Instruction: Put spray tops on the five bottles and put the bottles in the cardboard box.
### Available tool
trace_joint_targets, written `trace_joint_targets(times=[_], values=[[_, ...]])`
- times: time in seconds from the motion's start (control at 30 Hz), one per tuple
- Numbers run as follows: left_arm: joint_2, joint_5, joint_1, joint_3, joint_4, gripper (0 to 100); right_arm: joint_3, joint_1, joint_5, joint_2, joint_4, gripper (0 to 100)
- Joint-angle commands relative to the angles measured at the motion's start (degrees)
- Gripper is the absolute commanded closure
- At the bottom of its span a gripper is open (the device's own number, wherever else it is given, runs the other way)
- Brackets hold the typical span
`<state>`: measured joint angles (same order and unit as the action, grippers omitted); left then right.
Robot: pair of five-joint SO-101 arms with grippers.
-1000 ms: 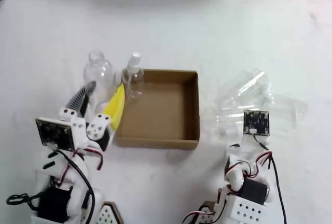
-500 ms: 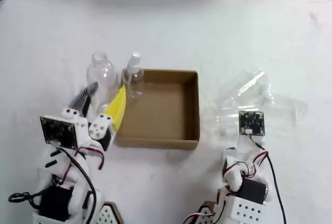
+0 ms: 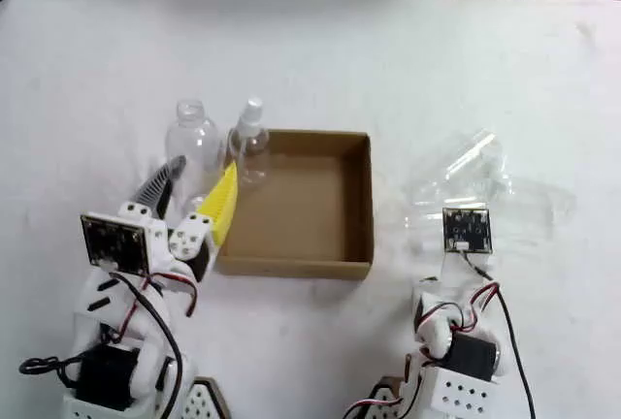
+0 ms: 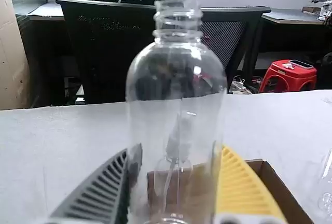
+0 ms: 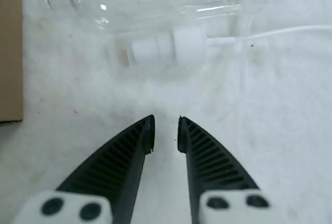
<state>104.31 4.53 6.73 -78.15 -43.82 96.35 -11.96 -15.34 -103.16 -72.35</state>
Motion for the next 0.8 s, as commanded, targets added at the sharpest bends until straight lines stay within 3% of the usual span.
trace_joint_targets(times=[0.0,0.1,0.23,0.77], values=[[0.48,-0.44,0.48,0.53,0.0,96,0.53,0.48,-0.44,-0.04,0.04,89.8],[0.48,-0.44,0.48,0.53,-0.09,96,0.53,0.31,-0.26,-0.04,-0.22,89.8],[0.48,-0.44,0.48,0.53,-0.09,96,0.53,0.4,-0.44,0.04,-0.22,98.8],[0.48,-0.44,0.48,0.53,-0.35,96,0.53,0.48,-0.44,-0.04,-0.13,96.1]])
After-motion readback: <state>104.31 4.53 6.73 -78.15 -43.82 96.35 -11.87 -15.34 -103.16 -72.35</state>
